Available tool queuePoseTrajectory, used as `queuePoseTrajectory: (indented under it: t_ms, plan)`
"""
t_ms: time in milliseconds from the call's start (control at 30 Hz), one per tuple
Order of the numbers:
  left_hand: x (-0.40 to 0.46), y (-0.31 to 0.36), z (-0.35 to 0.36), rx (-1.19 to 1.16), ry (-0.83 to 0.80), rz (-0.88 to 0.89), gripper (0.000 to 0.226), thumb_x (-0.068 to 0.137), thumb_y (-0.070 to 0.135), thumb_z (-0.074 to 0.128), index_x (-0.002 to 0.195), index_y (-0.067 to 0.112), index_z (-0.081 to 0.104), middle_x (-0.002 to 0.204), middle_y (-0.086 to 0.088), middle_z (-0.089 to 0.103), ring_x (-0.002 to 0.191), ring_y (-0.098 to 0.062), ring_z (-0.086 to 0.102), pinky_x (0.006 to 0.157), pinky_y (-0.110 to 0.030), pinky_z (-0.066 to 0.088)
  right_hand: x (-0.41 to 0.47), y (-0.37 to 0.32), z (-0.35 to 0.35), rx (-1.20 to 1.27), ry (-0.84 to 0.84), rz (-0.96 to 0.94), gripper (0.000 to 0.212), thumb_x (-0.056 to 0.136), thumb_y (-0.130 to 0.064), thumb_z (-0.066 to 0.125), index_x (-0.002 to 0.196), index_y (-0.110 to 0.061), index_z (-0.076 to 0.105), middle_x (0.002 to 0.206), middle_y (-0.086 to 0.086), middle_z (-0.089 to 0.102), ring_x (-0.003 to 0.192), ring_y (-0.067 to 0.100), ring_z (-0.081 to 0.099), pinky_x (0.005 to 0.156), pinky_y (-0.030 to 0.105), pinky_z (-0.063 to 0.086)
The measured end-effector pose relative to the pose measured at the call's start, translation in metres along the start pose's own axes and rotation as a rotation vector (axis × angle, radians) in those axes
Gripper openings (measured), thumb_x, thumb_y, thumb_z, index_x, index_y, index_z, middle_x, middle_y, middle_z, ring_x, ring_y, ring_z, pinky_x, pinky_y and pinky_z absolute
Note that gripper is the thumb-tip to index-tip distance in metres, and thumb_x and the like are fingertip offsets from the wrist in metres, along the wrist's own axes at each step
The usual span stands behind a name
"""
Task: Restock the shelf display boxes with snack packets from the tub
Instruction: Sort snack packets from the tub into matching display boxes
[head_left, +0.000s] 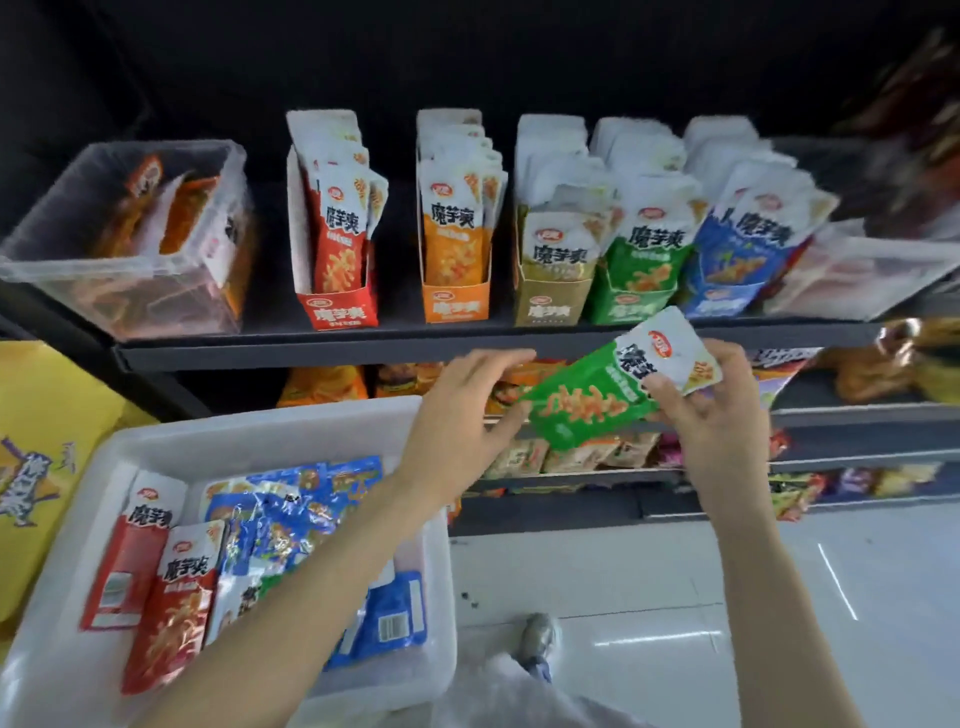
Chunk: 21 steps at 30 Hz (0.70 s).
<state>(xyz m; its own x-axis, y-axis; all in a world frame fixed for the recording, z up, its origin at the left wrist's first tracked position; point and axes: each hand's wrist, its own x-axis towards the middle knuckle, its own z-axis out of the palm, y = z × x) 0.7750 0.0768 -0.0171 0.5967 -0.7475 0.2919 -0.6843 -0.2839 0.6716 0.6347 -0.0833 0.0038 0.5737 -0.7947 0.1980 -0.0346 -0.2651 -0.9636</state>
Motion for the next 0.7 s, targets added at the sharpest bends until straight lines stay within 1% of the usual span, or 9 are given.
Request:
queuePoseTrajectory:
  t_ms: [133,267,300,400,467,533,567,633,700]
  plan:
    - [0.050,0.025,0.042,0.108,0.050,0.176,0.035,0.090,0.017,0.059,0.125,0.016,0.057,0.124,0.000,0.058,0.117,-0.013,0.046,0.096,-0.020,0.034,0.047,-0.001,-0.058,-0.034,0.229,-0.163,0.035,0.091,-0.006,0.062,0.100,-0.036,0.046,0.074,-0.031,0.063,0.064,-0.006,0.060,0.064,0.016,0.052]
    - [0.083,0.035,0.077,0.233,0.021,0.234,0.037,0.092,0.019,0.056,0.128,0.015,0.054,0.130,-0.001,0.054,0.121,-0.016,0.047,0.095,-0.027,0.043,0.099,-0.004,-0.069,-0.141,0.221,-0.331,0.028,0.092,-0.020,0.062,0.100,-0.039,0.043,0.061,-0.001,0.051,0.051,0.030,0.044,0.052,0.039,0.041]
    - [0.088,0.036,0.083,0.262,0.025,0.239,0.038,0.092,0.019,0.056,0.129,0.014,0.054,0.131,-0.001,0.053,0.121,-0.017,0.048,0.094,-0.029,0.045,0.112,-0.004,-0.066,-0.174,0.188,-0.380,0.026,0.093,-0.022,0.061,0.100,-0.038,0.042,0.061,0.005,0.048,0.050,0.028,0.042,0.050,0.038,0.036]
    - [0.100,0.037,0.093,0.322,0.037,0.241,0.044,0.090,0.017,0.058,0.132,0.011,0.051,0.136,-0.005,0.048,0.124,-0.020,0.046,0.095,-0.028,0.044,0.142,-0.005,-0.054,-0.294,0.088,-0.521,0.016,0.092,-0.022,0.061,0.107,-0.018,0.055,0.082,-0.008,0.052,0.057,0.001,0.047,0.057,0.010,0.036]
    - [0.107,0.038,0.097,0.364,-0.005,0.232,0.051,0.091,0.018,0.057,0.139,0.008,0.044,0.144,-0.009,0.041,0.132,-0.023,0.039,0.106,-0.030,0.035,0.154,-0.002,-0.049,-0.411,0.054,-0.600,0.025,0.092,-0.019,0.062,0.109,0.000,0.059,0.088,-0.010,0.053,0.069,-0.002,0.048,0.061,0.008,0.035]
    - [0.113,0.038,0.101,0.417,-0.048,0.220,0.056,0.092,0.021,0.057,0.142,0.005,0.038,0.148,-0.010,0.035,0.137,-0.024,0.033,0.111,-0.032,0.028,0.161,0.001,-0.048,-0.484,-0.004,-0.678,0.025,0.091,-0.017,0.062,0.109,0.001,0.060,0.087,-0.007,0.056,0.072,-0.002,0.047,0.063,0.009,0.035]
    - [0.114,0.038,0.102,0.435,-0.056,0.220,0.057,0.091,0.020,0.059,0.141,0.004,0.039,0.147,-0.012,0.037,0.136,-0.025,0.034,0.110,-0.033,0.030,0.163,0.001,-0.047,-0.512,-0.057,-0.700,0.026,0.091,-0.017,0.062,0.111,-0.002,0.060,0.087,-0.004,0.060,0.070,0.000,0.049,0.065,0.011,0.038]
    - [0.115,0.036,0.104,0.449,-0.053,0.230,0.055,0.087,0.017,0.063,0.137,0.001,0.045,0.139,-0.014,0.046,0.129,-0.027,0.043,0.104,-0.037,0.040,0.168,0.003,-0.043,-0.587,-0.173,-0.695,0.028,0.092,-0.020,0.061,0.117,-0.008,0.057,0.086,0.005,0.067,0.066,0.016,0.059,0.067,0.030,0.051]
    - [0.114,0.033,0.105,0.463,-0.042,0.243,0.054,0.084,0.015,0.066,0.133,0.000,0.049,0.132,-0.015,0.051,0.122,-0.028,0.049,0.097,-0.037,0.046,0.173,0.005,-0.037,-0.650,-0.220,-0.669,0.030,0.091,-0.021,0.061,0.118,-0.011,0.056,0.080,0.012,0.066,0.063,0.027,0.062,0.062,0.043,0.054]
